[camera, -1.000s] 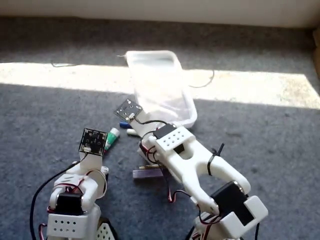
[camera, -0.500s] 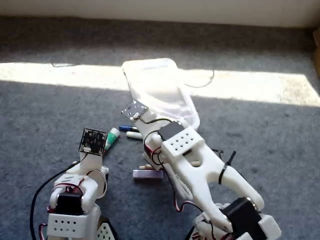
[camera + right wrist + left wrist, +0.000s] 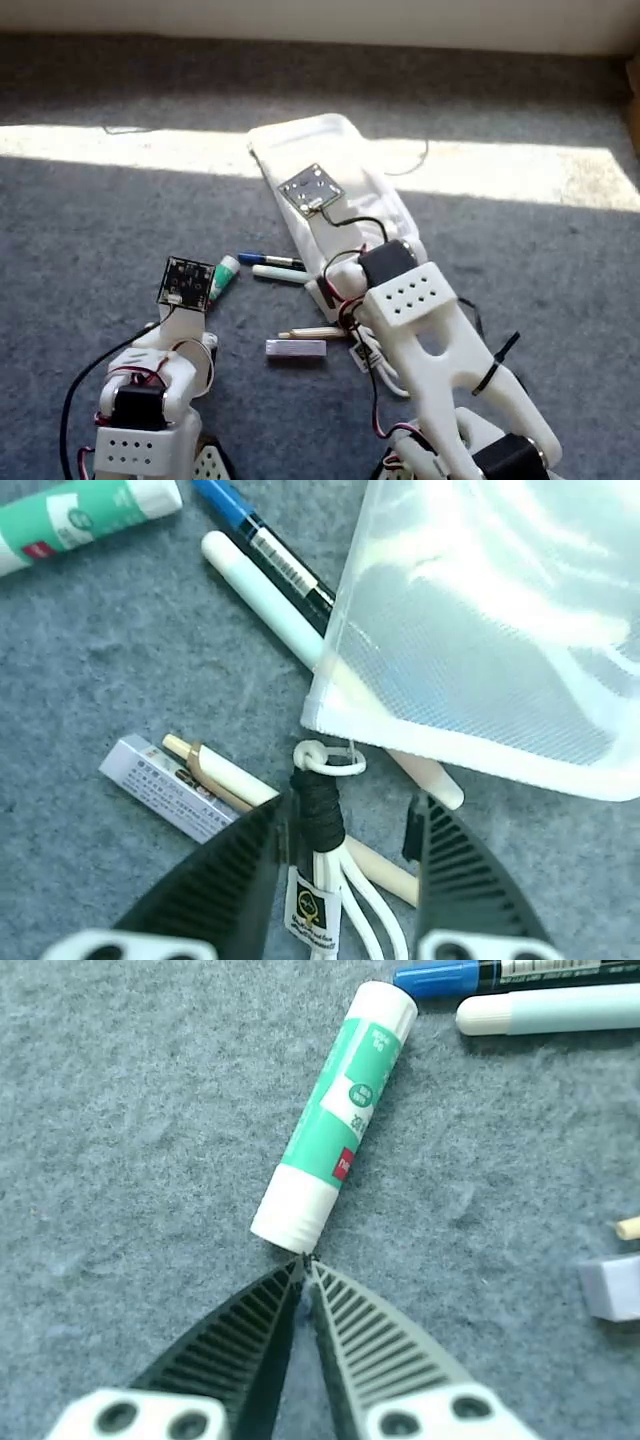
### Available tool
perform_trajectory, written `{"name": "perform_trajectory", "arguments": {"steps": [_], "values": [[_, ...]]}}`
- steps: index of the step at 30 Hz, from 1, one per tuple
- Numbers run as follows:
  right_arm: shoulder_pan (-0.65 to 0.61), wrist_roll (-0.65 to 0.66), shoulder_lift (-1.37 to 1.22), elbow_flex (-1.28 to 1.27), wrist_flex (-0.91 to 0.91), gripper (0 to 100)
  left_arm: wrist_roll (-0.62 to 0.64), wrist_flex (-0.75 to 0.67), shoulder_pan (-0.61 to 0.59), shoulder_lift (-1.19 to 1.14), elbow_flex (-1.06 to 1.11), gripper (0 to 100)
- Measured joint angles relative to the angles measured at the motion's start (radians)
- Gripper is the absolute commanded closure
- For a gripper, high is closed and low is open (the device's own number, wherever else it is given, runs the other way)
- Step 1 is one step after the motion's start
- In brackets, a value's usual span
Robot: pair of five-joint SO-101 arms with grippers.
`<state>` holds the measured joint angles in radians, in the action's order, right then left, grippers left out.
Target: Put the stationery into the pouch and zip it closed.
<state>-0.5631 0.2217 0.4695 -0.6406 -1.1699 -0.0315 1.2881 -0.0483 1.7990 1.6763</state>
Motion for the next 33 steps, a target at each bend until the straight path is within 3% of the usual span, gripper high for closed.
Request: {"name": "perform_trajectory", "arguments": {"steps": [6, 23, 33], "values": [[-0.018, 0.000, -0.018, 0.000, 0.000, 82.9, 0.000, 0.000, 0.000, 0.000, 0.000, 99], [-0.044, 0.035, -0.391, 0.002, 0.078, 83.4, 0.000, 0.000, 0.000, 0.000, 0.000, 99], [-0.041, 0.103, -0.433, 0.021, 0.121, 99.4, 0.000, 0.000, 0.000, 0.000, 0.000, 99]]}}
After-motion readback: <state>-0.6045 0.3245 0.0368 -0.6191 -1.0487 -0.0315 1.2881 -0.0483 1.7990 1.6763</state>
